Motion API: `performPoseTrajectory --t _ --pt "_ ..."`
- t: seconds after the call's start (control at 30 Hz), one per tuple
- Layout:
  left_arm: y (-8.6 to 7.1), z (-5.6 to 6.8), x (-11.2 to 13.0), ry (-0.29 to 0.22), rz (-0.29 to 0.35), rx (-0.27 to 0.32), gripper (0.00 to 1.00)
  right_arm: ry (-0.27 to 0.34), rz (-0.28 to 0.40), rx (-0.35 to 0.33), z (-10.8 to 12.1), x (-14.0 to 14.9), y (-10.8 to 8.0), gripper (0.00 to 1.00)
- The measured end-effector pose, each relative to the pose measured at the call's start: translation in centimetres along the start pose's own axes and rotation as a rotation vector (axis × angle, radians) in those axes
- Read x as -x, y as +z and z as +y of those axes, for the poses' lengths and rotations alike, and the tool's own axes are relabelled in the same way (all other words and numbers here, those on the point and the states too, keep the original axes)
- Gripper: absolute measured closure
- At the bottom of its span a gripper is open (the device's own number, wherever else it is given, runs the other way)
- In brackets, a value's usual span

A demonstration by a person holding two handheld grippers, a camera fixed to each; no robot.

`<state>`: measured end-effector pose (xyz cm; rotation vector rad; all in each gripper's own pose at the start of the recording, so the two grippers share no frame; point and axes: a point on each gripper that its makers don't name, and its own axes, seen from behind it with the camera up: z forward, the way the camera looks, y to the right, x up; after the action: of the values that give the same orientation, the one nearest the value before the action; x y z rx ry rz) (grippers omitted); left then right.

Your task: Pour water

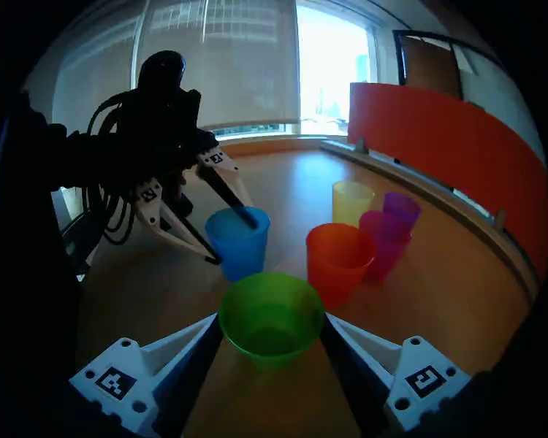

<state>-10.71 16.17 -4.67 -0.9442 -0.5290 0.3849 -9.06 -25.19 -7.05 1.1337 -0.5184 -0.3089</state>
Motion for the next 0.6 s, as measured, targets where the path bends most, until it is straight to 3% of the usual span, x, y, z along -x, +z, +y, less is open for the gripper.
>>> performPoseTrajectory --t 0.6 --pt "-1.4 0.0 0.9 0.017 -0.021 -0.023 0.12 0.001 -0.033 0.030 -0.2 2.3 -2.0 0.07"
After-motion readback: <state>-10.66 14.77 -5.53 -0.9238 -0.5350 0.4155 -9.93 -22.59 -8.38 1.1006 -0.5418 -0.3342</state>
